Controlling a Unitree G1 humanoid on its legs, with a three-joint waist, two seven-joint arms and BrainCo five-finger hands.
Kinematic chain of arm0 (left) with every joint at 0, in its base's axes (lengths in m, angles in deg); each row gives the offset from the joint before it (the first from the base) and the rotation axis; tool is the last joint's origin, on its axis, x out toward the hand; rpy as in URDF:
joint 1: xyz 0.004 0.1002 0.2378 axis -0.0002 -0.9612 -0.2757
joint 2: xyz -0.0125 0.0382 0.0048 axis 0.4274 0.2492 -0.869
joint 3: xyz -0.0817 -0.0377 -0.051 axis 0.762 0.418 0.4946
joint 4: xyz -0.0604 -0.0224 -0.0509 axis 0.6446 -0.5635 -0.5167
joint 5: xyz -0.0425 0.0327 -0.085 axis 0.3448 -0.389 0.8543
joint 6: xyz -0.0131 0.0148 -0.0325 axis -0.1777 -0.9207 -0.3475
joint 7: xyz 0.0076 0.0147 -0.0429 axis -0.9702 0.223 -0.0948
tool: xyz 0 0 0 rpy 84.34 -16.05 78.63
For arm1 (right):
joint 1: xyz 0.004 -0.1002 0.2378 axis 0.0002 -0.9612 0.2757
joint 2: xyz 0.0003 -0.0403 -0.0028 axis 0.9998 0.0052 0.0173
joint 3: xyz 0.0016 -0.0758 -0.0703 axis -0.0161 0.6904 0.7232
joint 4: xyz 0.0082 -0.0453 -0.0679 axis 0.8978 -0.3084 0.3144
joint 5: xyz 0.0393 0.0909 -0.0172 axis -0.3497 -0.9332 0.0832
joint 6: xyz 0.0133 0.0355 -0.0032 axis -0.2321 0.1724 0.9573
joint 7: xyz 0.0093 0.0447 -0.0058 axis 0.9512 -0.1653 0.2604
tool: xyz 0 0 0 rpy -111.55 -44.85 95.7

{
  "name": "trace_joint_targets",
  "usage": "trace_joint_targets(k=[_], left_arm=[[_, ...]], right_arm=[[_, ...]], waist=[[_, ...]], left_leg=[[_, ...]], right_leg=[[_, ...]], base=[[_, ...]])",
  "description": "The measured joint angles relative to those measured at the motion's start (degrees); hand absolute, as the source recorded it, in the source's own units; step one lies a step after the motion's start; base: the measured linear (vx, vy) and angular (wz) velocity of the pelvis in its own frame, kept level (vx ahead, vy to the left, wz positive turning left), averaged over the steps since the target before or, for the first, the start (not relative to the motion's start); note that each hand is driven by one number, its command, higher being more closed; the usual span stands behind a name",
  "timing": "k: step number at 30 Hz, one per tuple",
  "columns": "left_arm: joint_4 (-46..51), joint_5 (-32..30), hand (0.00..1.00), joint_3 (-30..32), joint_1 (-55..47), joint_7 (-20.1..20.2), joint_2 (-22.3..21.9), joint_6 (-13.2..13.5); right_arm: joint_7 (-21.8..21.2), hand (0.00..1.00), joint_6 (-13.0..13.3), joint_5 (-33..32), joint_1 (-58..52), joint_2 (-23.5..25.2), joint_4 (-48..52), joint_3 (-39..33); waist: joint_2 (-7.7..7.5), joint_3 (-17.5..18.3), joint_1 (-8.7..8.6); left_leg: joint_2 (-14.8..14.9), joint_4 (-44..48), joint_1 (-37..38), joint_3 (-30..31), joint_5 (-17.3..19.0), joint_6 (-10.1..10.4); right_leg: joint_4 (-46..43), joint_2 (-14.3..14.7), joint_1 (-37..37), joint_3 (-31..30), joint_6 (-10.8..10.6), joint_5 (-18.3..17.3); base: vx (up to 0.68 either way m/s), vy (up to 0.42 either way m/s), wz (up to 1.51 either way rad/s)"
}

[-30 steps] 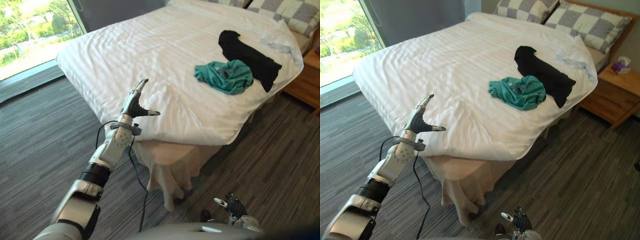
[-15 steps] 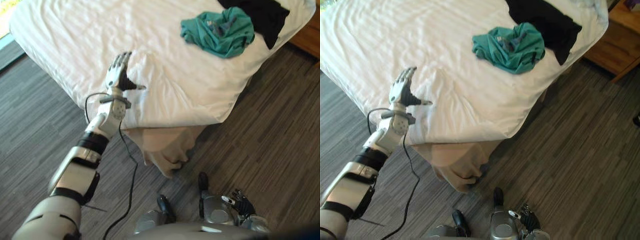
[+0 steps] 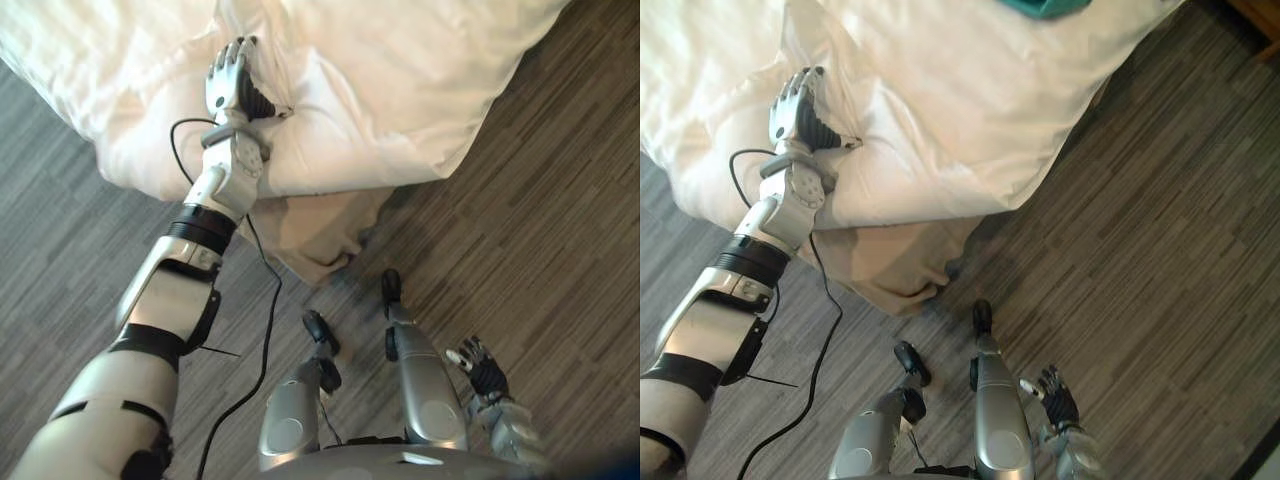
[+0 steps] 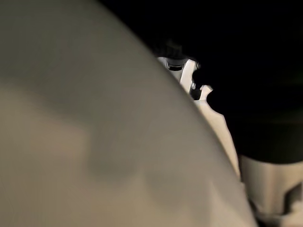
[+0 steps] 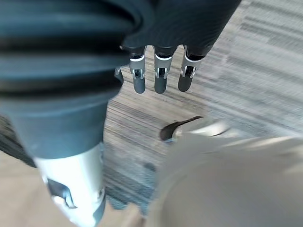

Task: Tidy the bed and pick cloth on bed and put in laundry

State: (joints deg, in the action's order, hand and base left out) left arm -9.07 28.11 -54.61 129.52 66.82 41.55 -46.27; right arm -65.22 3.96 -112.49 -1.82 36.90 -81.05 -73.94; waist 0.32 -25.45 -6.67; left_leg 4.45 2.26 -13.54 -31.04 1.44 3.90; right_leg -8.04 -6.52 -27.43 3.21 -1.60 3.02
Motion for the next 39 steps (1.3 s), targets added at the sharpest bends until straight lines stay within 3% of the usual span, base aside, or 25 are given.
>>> trace_joint_targets(k=[2,6,10,11,15,19,21,22,25,30,33,35,39], left_arm=[[-1.71,0.04,1.0,0.71,2.76,0.06,-0.66,0.09],[-2.7,0.24,1.0,0.65,5.15,0.05,-1.98,1.16],[-4.12,4.81,1.0,-0.37,6.02,-0.01,-2.11,5.85],[-3.94,6.57,1.0,-2.46,5.66,-0.08,-2.1,8.09],[2.34,10.93,1.0,-8.25,-1.2,0.31,-1.31,12.46],[13.48,16.43,1.0,-12.62,-13.81,5.35,1.13,18.19],[17.82,18.71,1.0,-12.43,-19.53,8.0,2.15,19.8],[20.49,20.19,0.0,-12.12,-23.7,10.07,3.05,21.01],[26.46,22.95,0.0,-9.44,-35.16,15.2,5.52,22.96],[30.91,25.15,0.0,-5.5,-50.16,22.38,6.64,24.44],[32.33,25.66,0.0,-3.35,-59.22,26.24,5.61,25.43],[32.29,27.93,0.0,-3.08,-65.71,28.63,2.27,25.01],[27.12,32.54,0.0,-2.74,-73.68,30.96,-3.68,23.65]], right_arm=[[0.68,0.0,-2.09,-3.03,4.54,-0.02,1.54,0.18],[2.87,0.0,-5.34,-3.24,9.8,0.01,3.0,0.26],[5.51,0.0,-5.93,-3.11,10.06,1.1,2.84,-0.29],[6.46,0.0,-5.92,-3.09,10.02,1.66,2.37,-1.07],[7.95,0.0,-5.84,-2.98,8.67,2.23,1.76,-0.65],[10.69,0.0,-5.92,-2.82,6.87,2.07,-1.83,0.9],[11.52,0.0,-6.31,-2.86,6.91,1.14,-3.87,1.24],[11.89,0.0,-7.08,-2.87,7.06,-0.05,-5.39,1.31],[12.57,0.0,-9.19,-2.9,7.23,-1.37,-8.6,2.16],[12.63,0.0,-12.58,-2.91,6.85,-2.45,-11.64,3.23],[11.83,0.0,-14.23,-3.13,6.29,-2.54,-12.57,3.12],[10.84,0.0,-14.75,-3.15,3.96,-1.88,-12.63,3.07],[9.71,0.0,-14.69,-3.28,0.93,-0.36,-12.76,3.08]], waist=[[0.17,-0.08,-0.03],[0.84,-0.47,0.56],[1.15,-0.54,0.82],[1.58,-0.75,0.98],[3.2,-1.25,1.57],[5.47,-0.06,1.89],[6.68,0.83,2.85],[7.92,1.68,2.93],[9.49,3.98,3.32],[9.22,8.83,4.07],[7.88,11.11,4.91],[6.53,12.94,6.13],[4.59,16.34,6.72]], left_leg=[[0.02,0.07,-1.52,-0.02,0.29,-0.82],[-0.38,-0.07,-2.59,-0.07,0.28,-1.2],[-1.14,-0.15,-2.51,-0.06,-0.03,-1.53],[-1.68,-0.24,-2.26,0.12,-0.5,-1.55],[-2.94,-1.06,1.37,0.75,-1.41,-1.04],[-3.61,-1.15,4.31,5.2,-1.75,-0.98],[-3.7,-1.18,4.98,6.95,-1.75,-0.98],[-3.68,-1.25,5.26,8.33,-1.74,-0.99],[-3.56,-1.65,6.95,11.33,-1.7,-1.06],[-3.37,-2.27,8.97,16.13,-0.57,-2.3],[-2.64,-2.42,9.61,18.29,0.24,-2.88],[-2.53,-3.43,10.94,19.46,0.1,-2.4],[-2.44,-5.37,12.3,21.18,-0.92,-1.98]], right_leg=[[0.05,-0.01,-1.39,0.03,-0.03,0.52],[1.1,-0.37,-1.99,0.01,-0.33,1.54],[1.12,-1.2,-1.92,0.11,-0.55,1.68],[1.33,-1.87,-1.37,0.38,-0.73,1.79],[3.43,-3.26,3.57,1.48,-1.31,2.15],[7.1,-4.12,10.01,4.74,-2.01,2.6],[8.46,-4.1,12.02,5.94,-2.34,2.89],[8.97,-3.9,13.24,7.28,-2.35,2.95],[9.92,-3.62,16.34,9.46,-2.34,2.99],[13.33,-2.6,21.26,12.45,-2.11,3.48],[13.52,-2.02,22.62,13.97,-2.1,3.52],[13.82,-1.89,24.22,15.2,-2.23,3.02],[13.84,-1.62,25.49,16.85,-2.18,2.16]], base=[[-0.06,-0.003,0.06],[-0.01,0.017,0.04],[0.04,0.033,0.03],[0.06,0.043,0.13],[0.08,0.062,0.16],[0.06,0.031,0.36],[0.04,-0.011,0.34],[0.03,-0.028,0.42],[0.01,-0.02,0.35],[-0.02,-0.016,0.31],[-0.08,-0.002,0.22],[-0.05,-0.004,0.26],[0.0,-0.013,0.21]])
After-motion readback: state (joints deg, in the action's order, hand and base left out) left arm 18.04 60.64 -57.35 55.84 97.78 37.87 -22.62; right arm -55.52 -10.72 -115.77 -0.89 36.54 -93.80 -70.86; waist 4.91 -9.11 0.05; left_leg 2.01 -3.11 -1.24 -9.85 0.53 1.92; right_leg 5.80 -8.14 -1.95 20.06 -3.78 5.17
